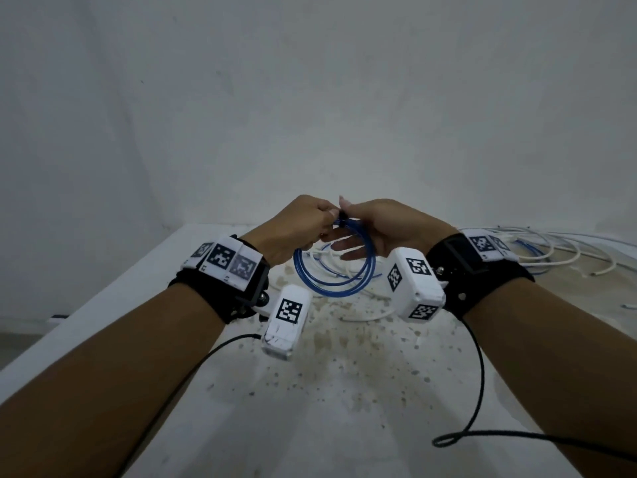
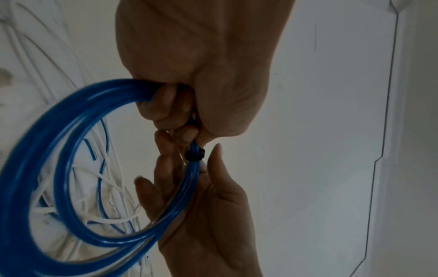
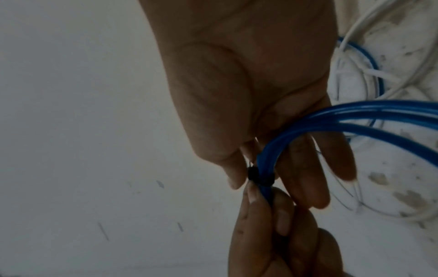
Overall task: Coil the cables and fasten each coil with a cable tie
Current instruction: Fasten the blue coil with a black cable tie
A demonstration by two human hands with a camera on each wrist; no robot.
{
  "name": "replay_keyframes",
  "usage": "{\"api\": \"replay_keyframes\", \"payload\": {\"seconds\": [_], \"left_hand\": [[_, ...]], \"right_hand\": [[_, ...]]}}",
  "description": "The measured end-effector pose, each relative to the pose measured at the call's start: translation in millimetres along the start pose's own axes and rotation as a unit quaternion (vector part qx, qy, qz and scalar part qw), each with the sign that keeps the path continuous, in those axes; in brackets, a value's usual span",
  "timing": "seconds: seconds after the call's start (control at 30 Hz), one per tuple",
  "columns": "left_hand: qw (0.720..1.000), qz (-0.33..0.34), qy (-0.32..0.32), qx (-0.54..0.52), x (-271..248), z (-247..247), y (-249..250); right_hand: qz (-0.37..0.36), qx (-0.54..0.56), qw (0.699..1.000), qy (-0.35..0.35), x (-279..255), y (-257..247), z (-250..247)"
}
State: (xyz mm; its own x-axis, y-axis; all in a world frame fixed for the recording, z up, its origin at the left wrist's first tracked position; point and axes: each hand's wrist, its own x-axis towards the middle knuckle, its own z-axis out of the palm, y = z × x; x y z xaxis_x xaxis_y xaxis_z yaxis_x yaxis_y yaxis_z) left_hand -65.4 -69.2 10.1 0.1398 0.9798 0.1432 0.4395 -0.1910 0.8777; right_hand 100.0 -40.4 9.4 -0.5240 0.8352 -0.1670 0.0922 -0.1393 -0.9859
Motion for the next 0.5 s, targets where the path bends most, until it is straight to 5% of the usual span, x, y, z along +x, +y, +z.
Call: {"api": "replay_keyframes", "payload": {"seconds": [0.3, 0.5], "left_hand": [[0.995, -0.053, 0.041, -0.072, -8.0, -12.2, 4.2], [0.976, -0.047, 0.121, -0.174, -13.5, -29.4, -1.0]], "right_hand": [[-0.133, -0.099, 0.979, 0.117, 10.4, -7.4, 20.9], [-0.192, 0.023, 0.965, 0.176, 18.6, -13.8, 37.1]]}}
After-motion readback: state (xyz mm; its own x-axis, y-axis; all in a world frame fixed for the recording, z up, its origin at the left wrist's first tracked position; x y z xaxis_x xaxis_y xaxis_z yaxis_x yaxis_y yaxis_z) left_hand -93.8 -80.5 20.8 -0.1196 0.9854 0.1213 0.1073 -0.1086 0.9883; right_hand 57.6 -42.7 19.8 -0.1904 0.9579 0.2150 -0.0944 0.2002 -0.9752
